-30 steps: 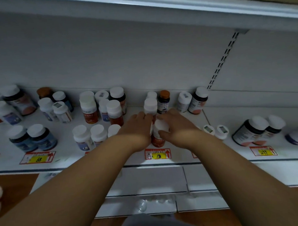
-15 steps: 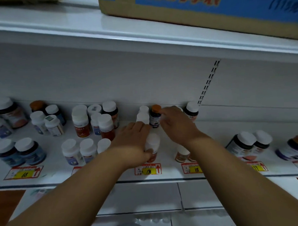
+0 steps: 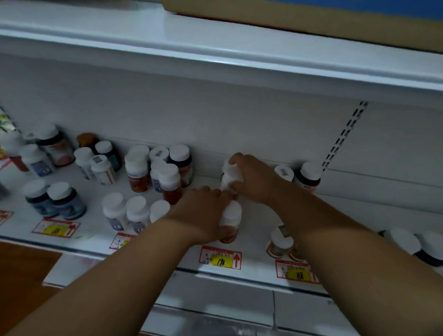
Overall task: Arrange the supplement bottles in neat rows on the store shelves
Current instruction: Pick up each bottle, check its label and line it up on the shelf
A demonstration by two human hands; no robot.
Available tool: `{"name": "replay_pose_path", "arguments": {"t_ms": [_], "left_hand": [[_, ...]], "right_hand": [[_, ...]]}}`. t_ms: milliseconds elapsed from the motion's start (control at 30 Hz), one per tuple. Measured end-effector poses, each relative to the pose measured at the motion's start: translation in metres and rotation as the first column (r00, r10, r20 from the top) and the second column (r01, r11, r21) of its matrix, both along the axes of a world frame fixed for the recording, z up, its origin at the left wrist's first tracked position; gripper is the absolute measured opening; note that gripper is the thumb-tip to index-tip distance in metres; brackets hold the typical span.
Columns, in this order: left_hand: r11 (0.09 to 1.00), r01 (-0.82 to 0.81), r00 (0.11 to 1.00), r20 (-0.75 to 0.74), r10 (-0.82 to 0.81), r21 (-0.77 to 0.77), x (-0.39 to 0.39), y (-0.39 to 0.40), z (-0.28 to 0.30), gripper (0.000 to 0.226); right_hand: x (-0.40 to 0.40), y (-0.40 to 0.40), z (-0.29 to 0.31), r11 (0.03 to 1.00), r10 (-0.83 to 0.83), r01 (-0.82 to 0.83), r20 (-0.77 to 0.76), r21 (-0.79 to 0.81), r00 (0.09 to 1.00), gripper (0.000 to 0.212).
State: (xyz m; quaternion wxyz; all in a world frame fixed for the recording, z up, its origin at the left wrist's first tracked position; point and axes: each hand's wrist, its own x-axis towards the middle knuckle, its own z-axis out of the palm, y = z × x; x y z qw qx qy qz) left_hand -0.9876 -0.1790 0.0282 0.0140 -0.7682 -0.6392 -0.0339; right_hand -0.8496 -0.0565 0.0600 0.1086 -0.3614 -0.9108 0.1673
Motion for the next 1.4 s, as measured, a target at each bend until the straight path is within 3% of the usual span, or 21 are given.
{"name": "replay_pose_path", "arguments": {"t_ms": [100, 267, 367, 533, 633, 767, 933, 1267, 1400], "left_hand": [[0.999, -0.033, 0.999, 0.020, 0.033, 0.004, -0.002, 0.001, 0.002, 0.066], [1.000, -0.017, 1.000, 0.014, 0.017, -0.002, -0.002, 0.001, 0.005, 0.059], [1.000, 0.002, 1.000, 0.000, -0.002, -0.007, -0.003, 0.000, 0.005, 0.060], [1.000, 0.022, 0.999, -0.034, -0.023, -0.012, -0.003, -0.001, 0.000, 0.062], [1.000, 0.013, 0.999, -0.044, -0.014, -0.016, -0.003, -0.001, -0.003, 0.064], [0.999, 0.020, 0.999, -0.025, -0.021, -0.025, -0.006, -0.001, -0.005, 0.066], [0.999, 0.014, 1.000, -0.002, -0.014, -0.029, -0.009, -0.002, -0.004, 0.066], [1.000, -0.019, 1.000, -0.020, 0.019, -0.012, -0.003, -0.007, 0.000, 0.062], [0.999, -0.036, 0.999, -0.027, 0.035, -0.030, 0.000, -0.006, 0.002, 0.067]], "right_hand": [[0.026, 0.003, 0.005, 0.992, -0.121, 0.118, -0.098, -0.039, 0.988, 0.046], [0.052, -0.013, 0.013, 0.977, -0.202, 0.199, -0.024, -0.075, 0.979, 0.044], [0.054, -0.031, 0.011, 0.976, -0.212, 0.210, -0.024, -0.063, 0.977, 0.028], [0.043, -0.061, 0.003, 0.937, -0.348, 0.350, 0.098, -0.009, 0.932, 0.044], [0.032, -0.074, -0.002, 0.910, -0.412, 0.414, 0.081, -0.018, 0.908, 0.049], [0.027, -0.082, -0.003, 0.929, -0.359, 0.367, 0.126, -0.047, 0.925, 0.037], [0.037, -0.088, 0.004, 0.936, -0.278, 0.326, 0.286, -0.134, 0.917, 0.056], [0.045, -0.094, 0.007, 0.926, -0.302, 0.343, 0.238, -0.155, 0.923, 0.048], [0.047, -0.090, 0.004, 0.935, -0.278, 0.322, 0.257, -0.150, 0.926, 0.055]]}}
